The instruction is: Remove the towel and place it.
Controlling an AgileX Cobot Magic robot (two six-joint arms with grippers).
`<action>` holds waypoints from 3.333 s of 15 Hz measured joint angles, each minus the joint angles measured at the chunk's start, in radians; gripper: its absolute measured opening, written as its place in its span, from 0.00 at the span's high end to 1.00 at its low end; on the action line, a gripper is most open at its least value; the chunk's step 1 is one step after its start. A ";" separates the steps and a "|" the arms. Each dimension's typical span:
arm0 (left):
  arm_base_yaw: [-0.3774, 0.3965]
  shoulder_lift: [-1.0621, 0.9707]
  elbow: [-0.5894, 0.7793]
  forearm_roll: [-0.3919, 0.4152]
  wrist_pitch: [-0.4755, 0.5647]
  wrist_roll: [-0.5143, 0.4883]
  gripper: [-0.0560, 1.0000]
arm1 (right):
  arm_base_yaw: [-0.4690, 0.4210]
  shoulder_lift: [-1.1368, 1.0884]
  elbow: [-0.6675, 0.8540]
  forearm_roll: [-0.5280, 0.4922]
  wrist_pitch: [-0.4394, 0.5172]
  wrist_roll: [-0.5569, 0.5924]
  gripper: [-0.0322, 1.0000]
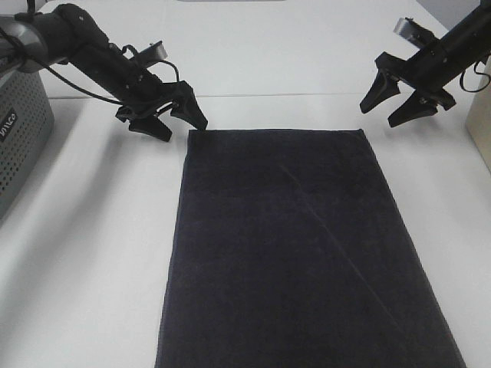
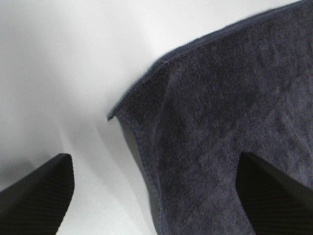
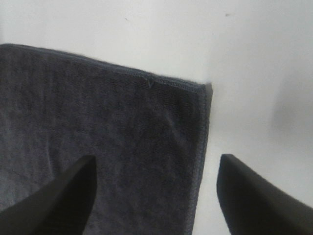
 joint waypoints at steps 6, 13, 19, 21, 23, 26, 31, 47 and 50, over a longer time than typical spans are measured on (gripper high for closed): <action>0.000 0.044 -0.031 -0.076 0.003 0.013 0.15 | 0.000 0.133 -0.098 0.001 0.000 -0.026 0.31; -0.010 0.045 -0.034 -0.077 0.008 0.018 0.15 | -0.001 0.143 -0.108 0.014 0.004 -0.039 0.31; -0.036 0.048 -0.035 -0.073 -0.005 0.018 0.18 | 0.029 0.155 -0.112 0.006 0.002 -0.017 0.31; -0.073 0.050 -0.036 -0.073 -0.032 0.018 0.20 | 0.084 0.158 -0.120 -0.006 -0.009 -0.014 0.31; -0.115 0.053 -0.036 -0.073 -0.066 0.015 0.23 | 0.146 0.158 -0.122 -0.048 -0.038 0.004 0.33; -0.146 0.058 -0.036 -0.057 -0.087 0.000 0.39 | 0.194 0.157 -0.123 -0.135 -0.080 0.034 0.48; -0.146 0.059 -0.070 0.085 -0.108 0.018 0.94 | 0.194 0.158 -0.123 -0.196 -0.108 0.046 0.96; -0.143 0.060 -0.272 0.253 -0.449 0.182 0.94 | 0.198 0.135 -0.266 -0.150 -0.504 -0.031 0.96; -0.143 0.089 -0.272 0.253 -0.521 0.227 0.94 | 0.198 0.155 -0.266 -0.147 -0.581 -0.044 0.96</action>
